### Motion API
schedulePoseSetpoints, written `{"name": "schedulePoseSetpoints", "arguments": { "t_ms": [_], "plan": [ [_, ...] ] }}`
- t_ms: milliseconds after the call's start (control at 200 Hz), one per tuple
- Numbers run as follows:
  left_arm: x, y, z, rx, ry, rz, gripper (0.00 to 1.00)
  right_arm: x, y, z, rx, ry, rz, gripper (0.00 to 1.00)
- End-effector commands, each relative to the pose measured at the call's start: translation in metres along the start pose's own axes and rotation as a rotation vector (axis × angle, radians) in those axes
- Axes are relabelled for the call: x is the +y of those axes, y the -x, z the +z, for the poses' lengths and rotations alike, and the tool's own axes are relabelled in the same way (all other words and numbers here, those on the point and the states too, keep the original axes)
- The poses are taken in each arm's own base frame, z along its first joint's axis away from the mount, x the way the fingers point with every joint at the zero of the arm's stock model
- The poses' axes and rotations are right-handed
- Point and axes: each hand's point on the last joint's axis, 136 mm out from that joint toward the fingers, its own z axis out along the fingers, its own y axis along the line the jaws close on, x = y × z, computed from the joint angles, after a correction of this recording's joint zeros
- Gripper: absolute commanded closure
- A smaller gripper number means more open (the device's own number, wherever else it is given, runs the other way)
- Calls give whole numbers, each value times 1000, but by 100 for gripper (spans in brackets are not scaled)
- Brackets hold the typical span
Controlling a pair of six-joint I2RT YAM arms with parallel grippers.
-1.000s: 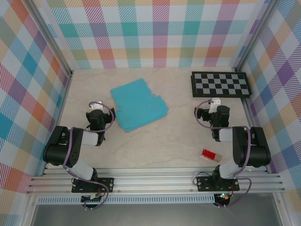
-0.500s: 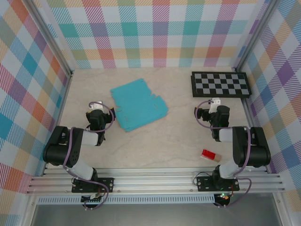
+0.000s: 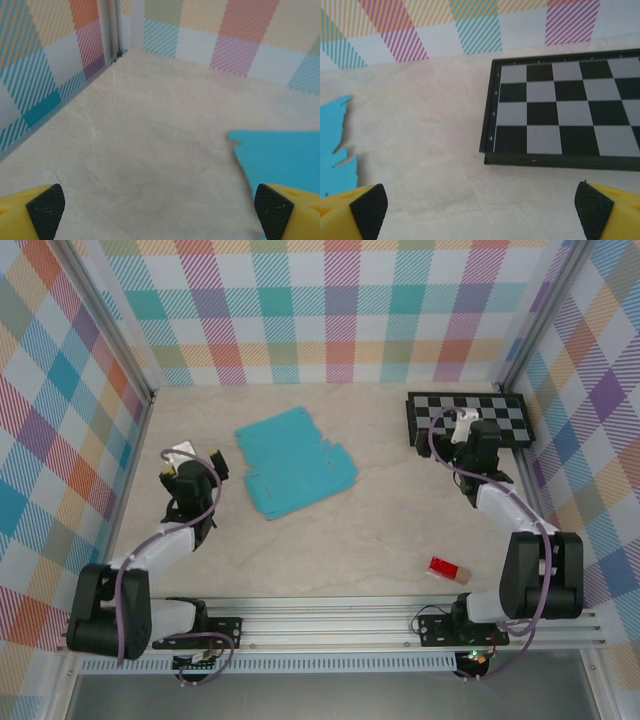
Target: Fold the paper box
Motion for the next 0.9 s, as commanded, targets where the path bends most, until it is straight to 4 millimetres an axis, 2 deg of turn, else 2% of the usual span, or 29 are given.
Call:
{"name": "schedulePoseSetpoints", "arguments": {
  "t_ms": [0,85,140,240,340,500,635,770,795,845,895],
  "plan": [
    [-1,-11,-13,152,4,-135,0,3,-19,-13,152,-21,90,0],
    [-29,-24,-20,298,-122,-243,0,20,-15,-16,219,40,109,0],
    [-46,-39,-26,432,-178,-310,0,35,-15,-16,274,87,112,0],
    [-65,-68,-38,662,-210,-406,0,74,-23,-11,358,198,64,0],
    [-87,-85,-42,791,-279,-428,0,112,-35,-2,420,305,5,0],
    [-80,-122,-34,920,-173,-387,4,151,-55,22,502,368,-30,0],
    [-90,-143,-29,958,-180,-377,9,181,-79,40,588,385,-99,0],
    [-95,-157,-24,982,-176,-333,19,203,-99,53,636,399,-145,0],
    [-100,-153,-19,954,-193,-337,21,206,-102,55,642,403,-149,0],
    [-98,-155,-16,948,-182,-324,23,214,-107,57,650,415,-159,0],
    [-98,-156,-14,942,-181,-312,29,220,-111,60,659,424,-168,0]
  ]
}}
